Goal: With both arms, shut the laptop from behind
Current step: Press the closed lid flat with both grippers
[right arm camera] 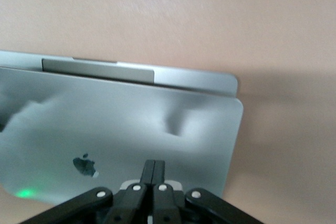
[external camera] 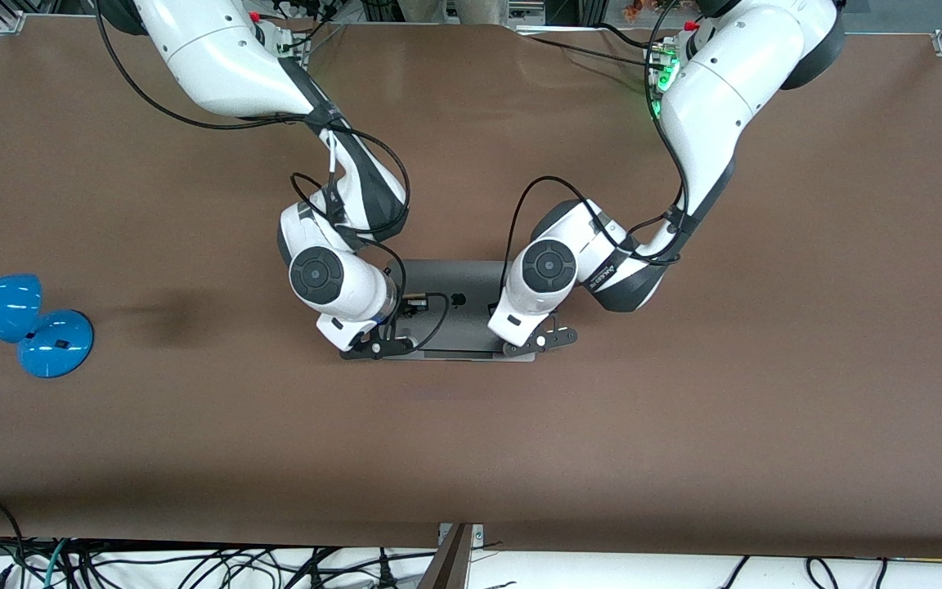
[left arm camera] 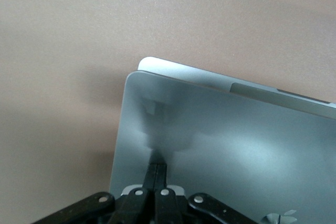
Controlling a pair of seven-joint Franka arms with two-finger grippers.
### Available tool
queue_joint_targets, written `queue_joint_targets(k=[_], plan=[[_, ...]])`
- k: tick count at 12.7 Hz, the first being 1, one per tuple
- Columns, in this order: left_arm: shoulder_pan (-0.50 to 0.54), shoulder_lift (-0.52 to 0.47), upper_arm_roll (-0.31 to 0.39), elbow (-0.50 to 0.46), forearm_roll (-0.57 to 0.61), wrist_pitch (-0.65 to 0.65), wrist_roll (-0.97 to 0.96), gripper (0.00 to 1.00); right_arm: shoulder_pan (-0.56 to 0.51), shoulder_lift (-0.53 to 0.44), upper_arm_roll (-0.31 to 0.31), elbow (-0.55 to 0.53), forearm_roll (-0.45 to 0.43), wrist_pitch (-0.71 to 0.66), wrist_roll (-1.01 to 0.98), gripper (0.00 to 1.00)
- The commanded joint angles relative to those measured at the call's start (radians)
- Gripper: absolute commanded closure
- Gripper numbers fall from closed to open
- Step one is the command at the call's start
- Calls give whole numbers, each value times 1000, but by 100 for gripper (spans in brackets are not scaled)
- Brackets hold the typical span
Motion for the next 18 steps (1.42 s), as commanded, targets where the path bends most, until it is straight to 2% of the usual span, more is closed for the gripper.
queue_joint_targets(k=[1, 11, 15, 18], plan=[[-20, 37, 14, 50, 31, 18, 6, 100, -2, 28, 2, -4, -12, 65, -53, 100], [-42, 43, 40, 50, 32, 36, 8, 100, -2, 90, -8, -4, -15, 158, -168, 100], [-43, 52, 40, 50, 32, 50, 8, 100, 4, 132, -10, -4, -18, 247, -202, 100], [-57, 64, 58, 50, 32, 61, 8, 100, -2, 130, -10, -2, -10, 248, -208, 100]])
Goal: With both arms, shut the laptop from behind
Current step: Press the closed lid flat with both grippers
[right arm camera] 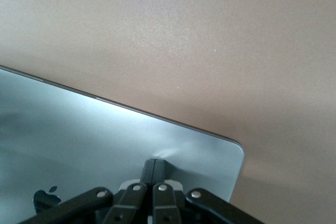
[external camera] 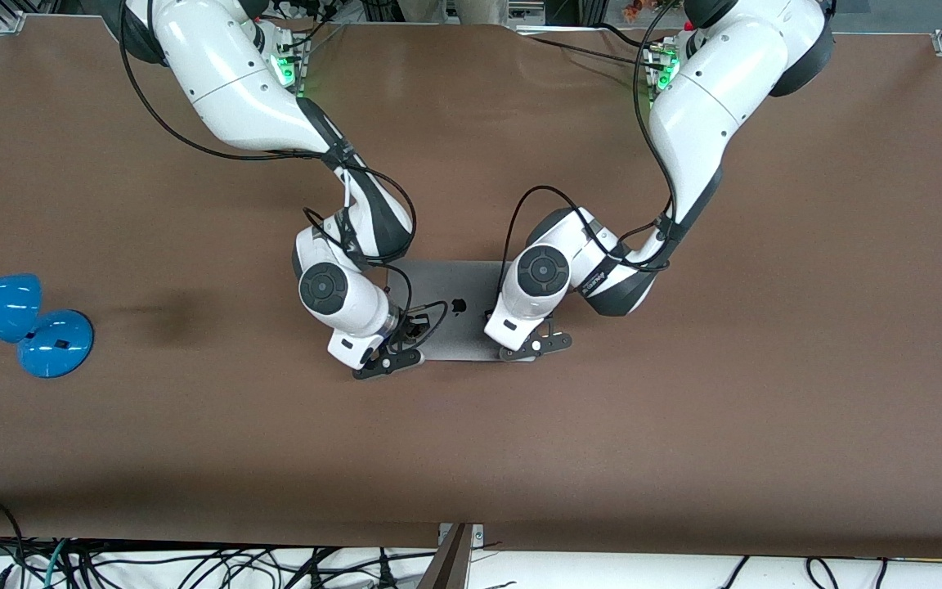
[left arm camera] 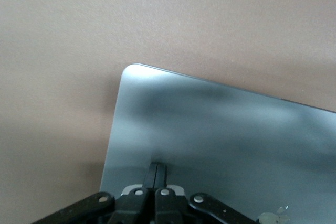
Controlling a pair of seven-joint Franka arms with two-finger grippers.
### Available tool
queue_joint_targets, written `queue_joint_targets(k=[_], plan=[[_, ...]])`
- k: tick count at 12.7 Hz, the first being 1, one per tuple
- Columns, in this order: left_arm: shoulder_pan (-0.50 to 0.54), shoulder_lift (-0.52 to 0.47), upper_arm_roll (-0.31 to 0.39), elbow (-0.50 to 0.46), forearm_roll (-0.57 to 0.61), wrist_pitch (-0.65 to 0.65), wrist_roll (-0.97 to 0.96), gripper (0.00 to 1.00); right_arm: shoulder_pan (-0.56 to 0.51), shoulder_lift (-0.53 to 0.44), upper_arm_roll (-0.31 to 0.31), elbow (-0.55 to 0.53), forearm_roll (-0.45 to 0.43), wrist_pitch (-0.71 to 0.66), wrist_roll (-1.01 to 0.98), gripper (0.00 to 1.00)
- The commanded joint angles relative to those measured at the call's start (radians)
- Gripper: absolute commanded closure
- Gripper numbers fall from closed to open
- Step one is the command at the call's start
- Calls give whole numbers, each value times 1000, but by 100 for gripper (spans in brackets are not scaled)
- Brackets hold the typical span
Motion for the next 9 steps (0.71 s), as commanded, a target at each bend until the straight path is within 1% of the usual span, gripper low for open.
queue_joint_targets(k=[1, 2, 3, 4, 5, 6, 7, 8, 9], plan=[[-42, 28, 38, 39, 30, 3, 6, 100, -3, 27, 0, 1, 1, 53, -13, 100], [-47, 29, 44, 40, 30, 6, 6, 100, -3, 23, 0, 3, 12, 47, -9, 94], [-47, 29, 45, 39, 30, 17, 6, 100, -3, 20, -1, 9, 41, 18, -5, 73], [-47, 29, 45, 40, 30, 18, 6, 100, -3, 14, -16, 15, 86, -33, -4, 57], [-45, 28, 45, 39, 30, 18, 6, 100, -2, 14, -35, 53, 108, -85, -4, 44], [-45, 28, 45, 40, 30, 18, 6, 100, -2, 14, -42, 97, 105, -151, -4, 34], [-42, 25, 45, 40, 30, 17, 4, 100, -2, 14, -64, 134, 104, -207, -4, 25], [-37, 17, 45, 39, 30, 14, 3, 100, 0, 12, -82, 168, 104, -252, -5, 20], [-33, 7, 45, 39, 32, 12, 3, 100, 1, -2, -98, 177, 105, -284, -5, 13]])
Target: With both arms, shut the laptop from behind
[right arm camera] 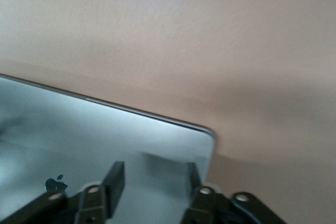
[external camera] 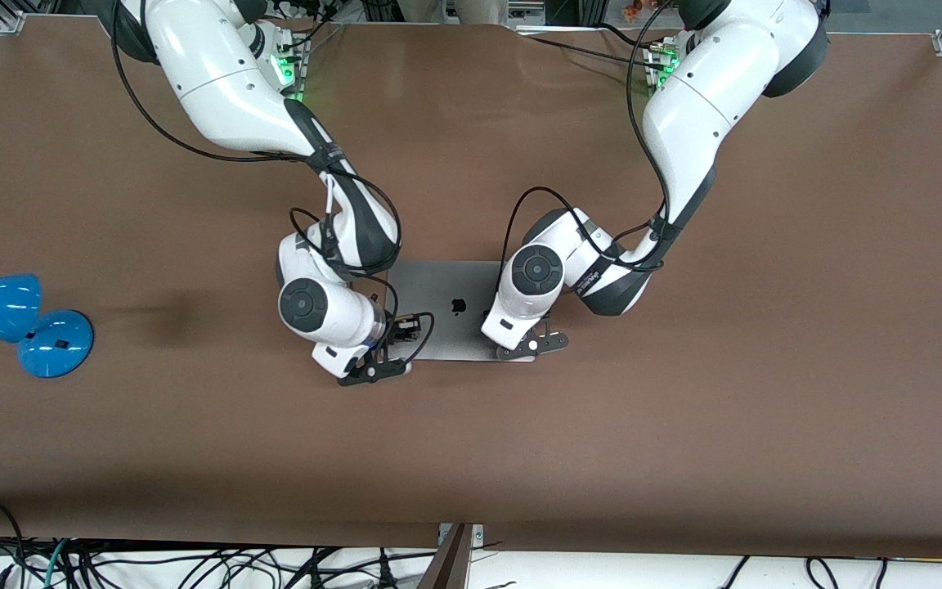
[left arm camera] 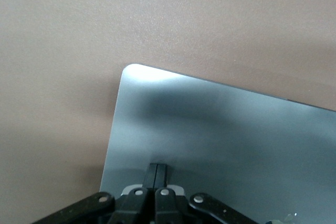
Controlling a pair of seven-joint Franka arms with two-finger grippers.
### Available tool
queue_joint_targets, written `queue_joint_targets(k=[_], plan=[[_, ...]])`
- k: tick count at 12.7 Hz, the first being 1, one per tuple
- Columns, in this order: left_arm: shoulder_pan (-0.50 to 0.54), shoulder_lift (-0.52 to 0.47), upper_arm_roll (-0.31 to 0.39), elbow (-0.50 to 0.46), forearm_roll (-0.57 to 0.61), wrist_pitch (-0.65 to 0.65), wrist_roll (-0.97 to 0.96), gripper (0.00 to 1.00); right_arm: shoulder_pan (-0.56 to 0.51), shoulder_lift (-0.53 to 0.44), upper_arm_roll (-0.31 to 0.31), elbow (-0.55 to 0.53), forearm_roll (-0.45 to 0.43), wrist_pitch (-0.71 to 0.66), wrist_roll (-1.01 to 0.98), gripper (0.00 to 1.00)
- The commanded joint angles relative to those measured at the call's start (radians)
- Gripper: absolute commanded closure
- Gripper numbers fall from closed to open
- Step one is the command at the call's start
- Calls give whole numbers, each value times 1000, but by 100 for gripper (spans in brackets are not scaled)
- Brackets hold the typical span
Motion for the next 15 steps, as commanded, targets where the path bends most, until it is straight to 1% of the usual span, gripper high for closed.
queue_joint_targets(k=[1, 2, 3, 4, 5, 7, 8, 9, 10, 11, 12, 13, 15], plan=[[-5, -9, 15, 29, 32, 1, 2, 100, -3, -18, -34, 65, 21, -114, -7, 11], [1, -34, 12, 22, 26, -15, 4, 100, -9, -33, -38, 66, 19, -143, -6, 10], [11, -57, 3, 18, 17, -56, 10, 79, -23, -65, -42, 65, 19, -171, 0, 10], [20, -78, -14, 18, 5, -105, 10, 11, -27, -91, -46, 65, 18, -206, 26, 9], [29, -101, -31, 12, 1, -144, 13, 0, -33, -124, -54, 65, 18, -247, 51, 9], [41, -141, -68, 9, 1, -228, 21, 0, -64, -183, -61, 65, 13, -328, 69, 2], [63, -158, -95, 6, 1, -261, 40, 0, -91, -214, -60, 65, 2, -370, 69, 2], [95, -177, -133, -21, 1, -270, 50, 0, -118, -255, -57, 65, -21, -414, 69, 2], [141, -204, -175, -59, 3, -269, 57, 0, -134, -286, -54, 65, -59, -459, 68, 0], [179, -232, -218, -92, 10, -270, 62, 0, -151, -318, -51, 65, -117, -496, 66, 0], [210, -268, -244, -135, 14, -270, 64, 0, -159, -351, -45, 63, -178, -525, 63, 0], [228, -320, -256, -178, 15, -269, 64, 0, -162, -381, -43, 62, -215, -548, 62, 0], [256, -419, -258, -251, 1, -272, 102, 0, -202, -438, -39, 57, -226, -599, 57, 0]])
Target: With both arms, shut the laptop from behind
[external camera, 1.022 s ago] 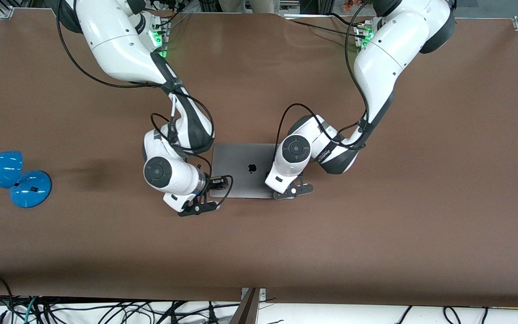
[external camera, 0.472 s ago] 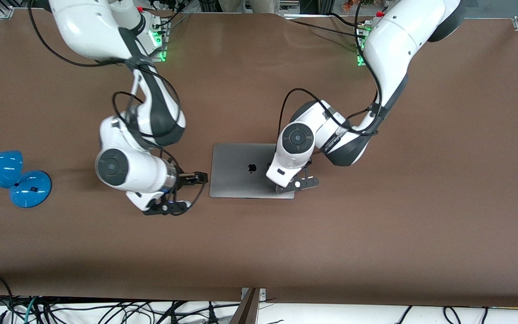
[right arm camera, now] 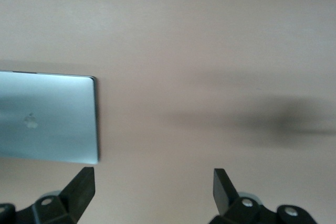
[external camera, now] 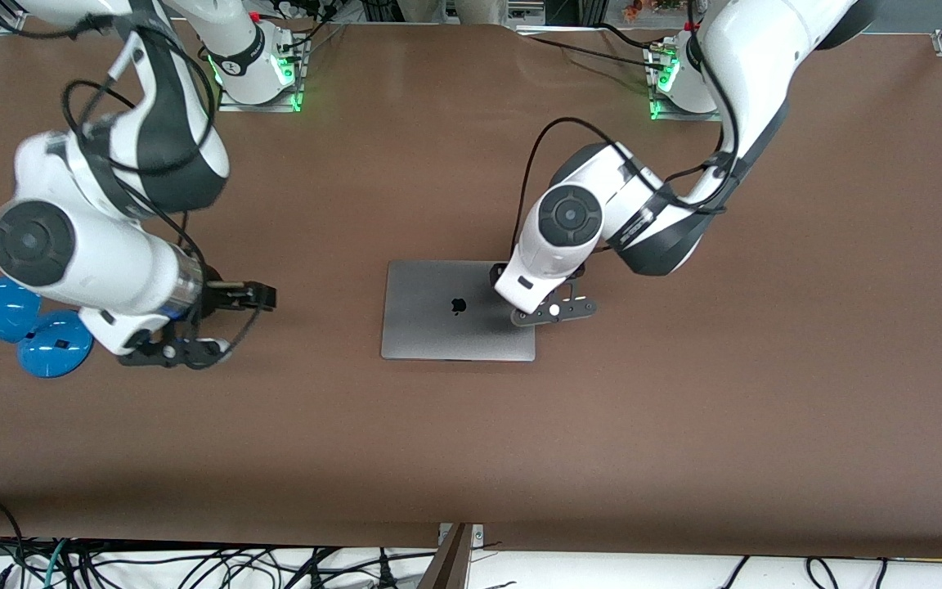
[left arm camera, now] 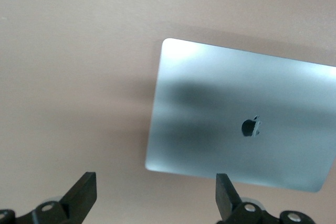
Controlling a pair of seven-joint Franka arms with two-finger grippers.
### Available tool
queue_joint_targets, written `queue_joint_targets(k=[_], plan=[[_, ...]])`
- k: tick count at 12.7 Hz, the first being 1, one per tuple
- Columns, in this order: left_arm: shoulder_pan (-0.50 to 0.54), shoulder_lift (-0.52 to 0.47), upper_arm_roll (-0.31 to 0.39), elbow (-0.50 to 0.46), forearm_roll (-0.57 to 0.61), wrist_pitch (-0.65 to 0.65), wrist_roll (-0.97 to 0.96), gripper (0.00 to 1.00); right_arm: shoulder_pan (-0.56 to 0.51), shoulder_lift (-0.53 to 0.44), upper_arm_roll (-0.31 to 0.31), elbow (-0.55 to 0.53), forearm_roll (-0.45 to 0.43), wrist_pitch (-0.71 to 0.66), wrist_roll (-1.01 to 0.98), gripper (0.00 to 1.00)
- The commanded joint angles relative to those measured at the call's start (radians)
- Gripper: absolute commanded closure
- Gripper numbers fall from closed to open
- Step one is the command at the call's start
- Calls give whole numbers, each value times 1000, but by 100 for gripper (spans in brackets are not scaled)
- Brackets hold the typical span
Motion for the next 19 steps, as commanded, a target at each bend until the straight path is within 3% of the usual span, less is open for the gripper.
queue_joint_targets(k=[1, 5, 6, 8, 9, 14, 19], plan=[[67, -181, -10, -168, -15, 1, 74, 0, -72, -93, 41, -31, -25, -68, 2, 0], [142, -321, -24, -207, -75, -95, 212, 0, -176, -181, 71, -33, -28, -132, -2, 0], [133, -351, 18, -207, -112, -117, 231, 0, -193, -196, 69, -36, -30, -143, -13, 0], [12, -451, 240, -210, -234, -170, 371, 0, -219, -234, 67, -56, -40, -152, -97, 0], [-14, -486, 317, -213, -276, -199, 454, 0, -231, -256, 66, -76, -42, -160, -129, 0], [-50, -630, 525, -251, -286, -298, 681, 0, -247, -311, 54, -91, -103, -198, -200, 0], [-47, -720, 689, -303, -325, -312, 876, 0, -253, -342, 28, -91, -97, -214, -251, 0]])
